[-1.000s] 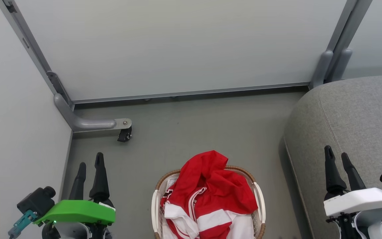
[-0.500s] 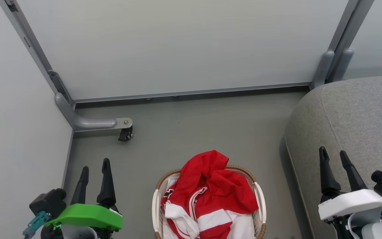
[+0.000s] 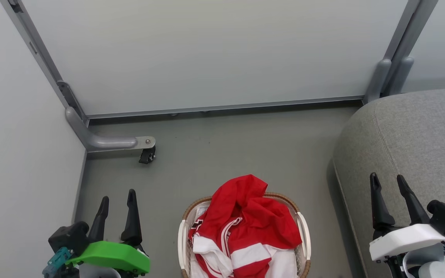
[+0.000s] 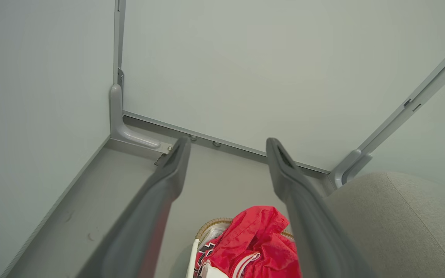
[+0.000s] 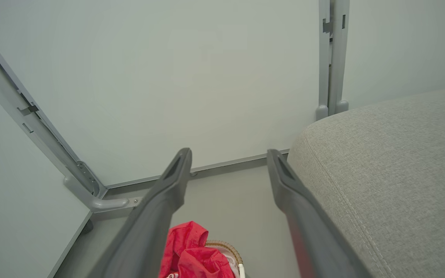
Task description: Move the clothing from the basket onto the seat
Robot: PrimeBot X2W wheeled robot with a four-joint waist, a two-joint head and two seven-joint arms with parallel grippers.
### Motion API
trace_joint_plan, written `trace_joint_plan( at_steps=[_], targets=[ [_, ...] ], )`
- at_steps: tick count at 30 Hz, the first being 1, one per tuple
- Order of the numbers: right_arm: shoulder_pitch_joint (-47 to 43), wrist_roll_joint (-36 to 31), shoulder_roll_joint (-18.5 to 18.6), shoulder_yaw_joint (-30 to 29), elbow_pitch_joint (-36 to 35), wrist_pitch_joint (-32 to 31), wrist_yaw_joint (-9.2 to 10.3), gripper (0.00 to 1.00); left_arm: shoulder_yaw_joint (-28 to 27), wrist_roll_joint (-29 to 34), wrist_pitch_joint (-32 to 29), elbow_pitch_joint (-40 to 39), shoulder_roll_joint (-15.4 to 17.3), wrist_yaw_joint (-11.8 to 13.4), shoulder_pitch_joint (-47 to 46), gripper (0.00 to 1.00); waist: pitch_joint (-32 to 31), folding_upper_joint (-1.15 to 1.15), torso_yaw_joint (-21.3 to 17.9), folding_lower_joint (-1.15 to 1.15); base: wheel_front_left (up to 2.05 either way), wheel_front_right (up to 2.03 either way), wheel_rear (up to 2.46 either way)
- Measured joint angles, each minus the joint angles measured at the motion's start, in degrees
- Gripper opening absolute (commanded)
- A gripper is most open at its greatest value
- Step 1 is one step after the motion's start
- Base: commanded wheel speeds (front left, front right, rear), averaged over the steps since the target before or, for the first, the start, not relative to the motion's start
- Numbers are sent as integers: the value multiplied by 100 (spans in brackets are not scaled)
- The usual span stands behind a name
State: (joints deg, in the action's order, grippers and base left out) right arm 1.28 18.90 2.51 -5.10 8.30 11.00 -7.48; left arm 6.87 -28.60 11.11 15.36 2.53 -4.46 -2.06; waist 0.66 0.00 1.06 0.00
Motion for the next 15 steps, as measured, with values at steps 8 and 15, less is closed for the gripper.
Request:
trace_joint_plan(
  at_steps=[8,15],
  targets=[
    [-37,-374,4,-3,-7,102,0,100,56,291,92,75,3,0,0,100,8,0,14,0,0,0,0],
    [-46,-700,9,-5,-5,169,-1,100,80,526,167,146,7,1,0,100,8,0,27,0,0,0,0]
  ],
)
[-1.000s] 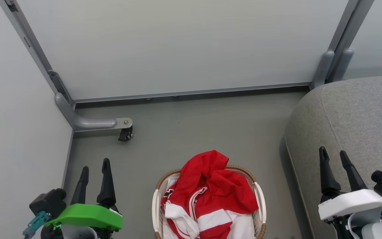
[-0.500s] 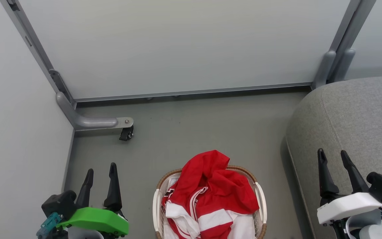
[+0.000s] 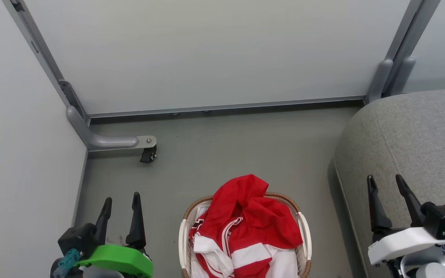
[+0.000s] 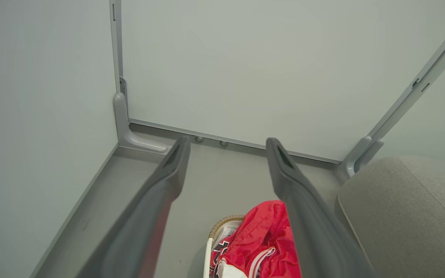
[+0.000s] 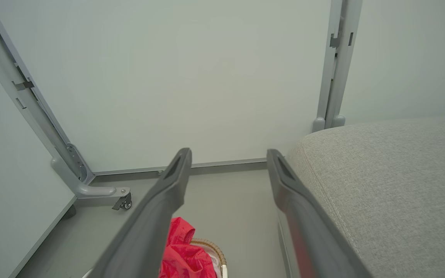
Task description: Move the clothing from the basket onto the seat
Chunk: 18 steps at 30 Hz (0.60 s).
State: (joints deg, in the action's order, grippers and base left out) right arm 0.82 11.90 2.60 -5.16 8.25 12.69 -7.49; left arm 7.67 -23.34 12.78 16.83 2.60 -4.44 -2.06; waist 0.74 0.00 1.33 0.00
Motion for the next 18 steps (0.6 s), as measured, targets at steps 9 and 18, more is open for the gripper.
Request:
trace_joint_plan(
  at_steps=[9,18],
  targets=[
    [-21,-433,4,-2,-1,122,0,100,22,352,121,99,4,16,0,100,1,0,27,0,0,0,0],
    [-35,-803,9,1,-11,207,0,100,89,639,199,193,7,41,0,100,13,0,43,0,0,0,0]
  ],
)
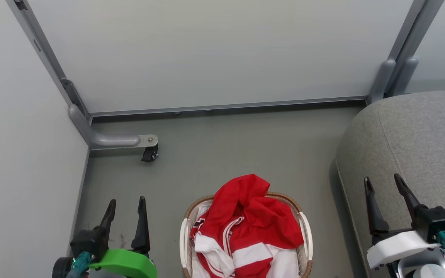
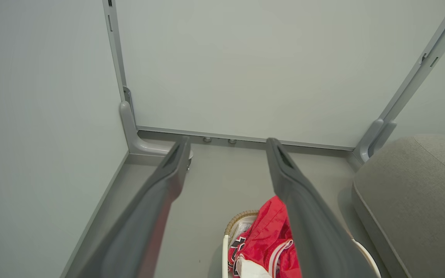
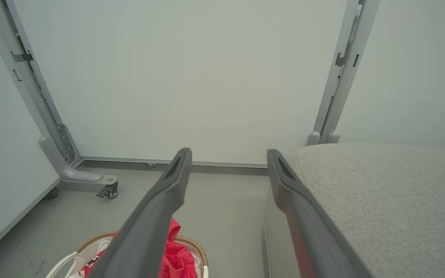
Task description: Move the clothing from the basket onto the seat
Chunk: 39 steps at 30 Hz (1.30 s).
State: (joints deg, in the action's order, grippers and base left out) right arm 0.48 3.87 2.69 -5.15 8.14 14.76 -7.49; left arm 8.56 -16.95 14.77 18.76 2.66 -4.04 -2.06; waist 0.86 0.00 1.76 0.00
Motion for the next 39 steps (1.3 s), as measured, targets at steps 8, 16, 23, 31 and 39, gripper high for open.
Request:
trace_joint_plan(
  at_steps=[8,16,23,31,39],
  targets=[
    [-9,-82,2,-5,9,24,-1,100,19,52,37,51,1,0,0,100,5,0,5,0,0,0,0],
    [-12,-77,2,-15,18,24,-1,100,27,42,37,76,1,1,0,100,18,0,3,0,0,0,0],
    [-12,-73,2,-19,18,24,-1,100,38,36,37,82,1,2,0,100,37,0,-2,0,0,0,0],
    [10,-48,2,-14,-38,24,-1,100,136,75,37,145,2,-10,-58,100,159,0,-12,0,0,0,0],
    [417,-47,3,41,-151,26,-1,100,370,246,40,499,4,-132,-843,100,701,0,-70,0,0,0,0]
  ],
)
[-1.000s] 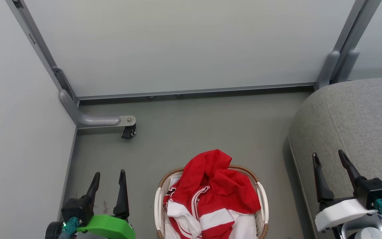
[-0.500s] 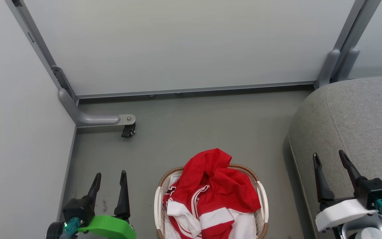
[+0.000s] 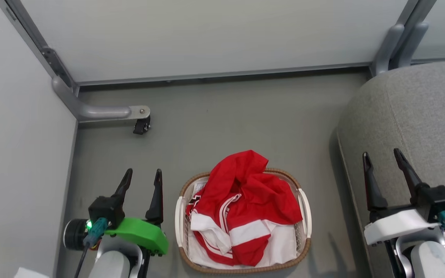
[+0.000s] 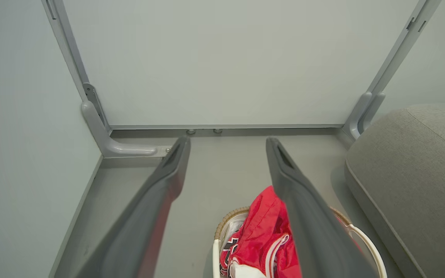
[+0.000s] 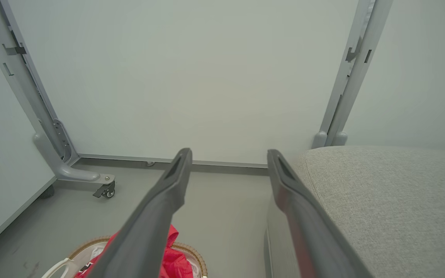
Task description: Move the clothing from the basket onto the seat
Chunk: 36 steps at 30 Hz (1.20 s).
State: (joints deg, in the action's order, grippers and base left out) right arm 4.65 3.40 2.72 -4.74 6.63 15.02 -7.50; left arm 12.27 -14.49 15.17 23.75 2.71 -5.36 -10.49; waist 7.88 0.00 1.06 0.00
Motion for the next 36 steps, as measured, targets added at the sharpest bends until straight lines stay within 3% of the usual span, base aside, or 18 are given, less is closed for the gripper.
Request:
trace_joint_plan(
  at_steps=[20,36],
  targets=[
    [1146,87,4,102,-231,7,-1,100,1669,580,-22,3521,0,-199,-2746,100,2132,0,-282,-1,0,0,0],
    [1536,271,5,243,-282,5,-1,100,3721,274,-591,4485,22,-204,-3590,100,3462,0,-631,-1,0,0,0]
  ],
)
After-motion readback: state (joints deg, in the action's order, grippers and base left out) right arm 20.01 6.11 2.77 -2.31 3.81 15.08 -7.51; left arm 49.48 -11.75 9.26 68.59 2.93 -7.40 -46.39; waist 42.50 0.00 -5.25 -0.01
